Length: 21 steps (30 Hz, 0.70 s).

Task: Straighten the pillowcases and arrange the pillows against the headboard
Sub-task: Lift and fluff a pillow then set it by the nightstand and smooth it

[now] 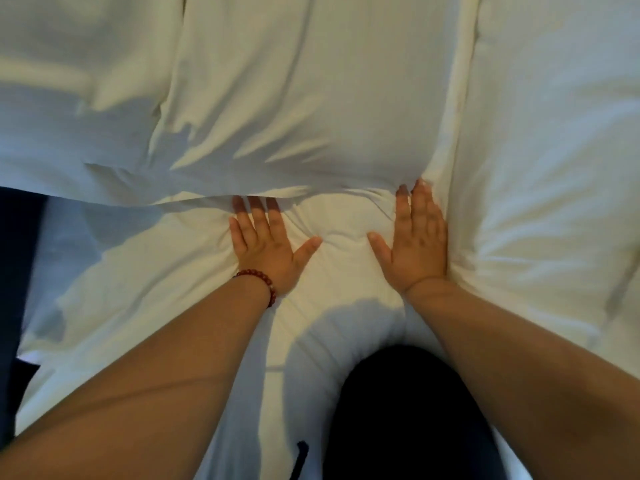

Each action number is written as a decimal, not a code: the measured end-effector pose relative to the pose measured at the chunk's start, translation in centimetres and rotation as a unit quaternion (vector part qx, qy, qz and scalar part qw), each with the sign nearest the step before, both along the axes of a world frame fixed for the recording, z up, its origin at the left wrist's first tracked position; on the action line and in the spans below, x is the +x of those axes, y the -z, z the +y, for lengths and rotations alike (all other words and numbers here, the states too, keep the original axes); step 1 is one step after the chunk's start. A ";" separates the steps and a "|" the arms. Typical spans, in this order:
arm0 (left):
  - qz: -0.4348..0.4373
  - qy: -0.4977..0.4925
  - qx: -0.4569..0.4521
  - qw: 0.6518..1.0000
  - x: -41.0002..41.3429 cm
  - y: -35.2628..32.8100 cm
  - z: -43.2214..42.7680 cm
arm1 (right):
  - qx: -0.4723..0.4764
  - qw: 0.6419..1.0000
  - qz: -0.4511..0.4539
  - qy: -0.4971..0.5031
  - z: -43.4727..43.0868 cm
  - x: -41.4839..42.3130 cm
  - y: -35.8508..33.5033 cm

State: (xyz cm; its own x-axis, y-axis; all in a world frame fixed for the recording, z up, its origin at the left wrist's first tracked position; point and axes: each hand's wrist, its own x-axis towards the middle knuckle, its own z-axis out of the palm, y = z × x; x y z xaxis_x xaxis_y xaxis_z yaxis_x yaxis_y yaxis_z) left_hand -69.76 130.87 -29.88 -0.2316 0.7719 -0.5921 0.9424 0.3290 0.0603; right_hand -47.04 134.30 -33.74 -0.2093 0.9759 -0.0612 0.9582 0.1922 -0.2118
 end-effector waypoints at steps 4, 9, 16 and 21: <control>0.006 0.016 0.012 1.000 -0.6 0.3 0.0 | 0.012 1.000 0.000 0.005 0.2 -0.4 -0.3; -0.015 0.023 0.093 0.995 -1.2 0.4 -0.6 | 0.026 0.999 -0.019 0.015 0.1 -0.8 -1.0; -0.041 0.066 0.135 0.988 -2.4 -1.3 -2.0 | -0.011 0.995 -0.015 0.099 -3.4 -2.6 -4.2; -0.076 0.124 0.153 0.978 -2.1 -3.8 -7.2 | -0.060 0.985 0.043 0.157 -11.8 -3.2 -5.4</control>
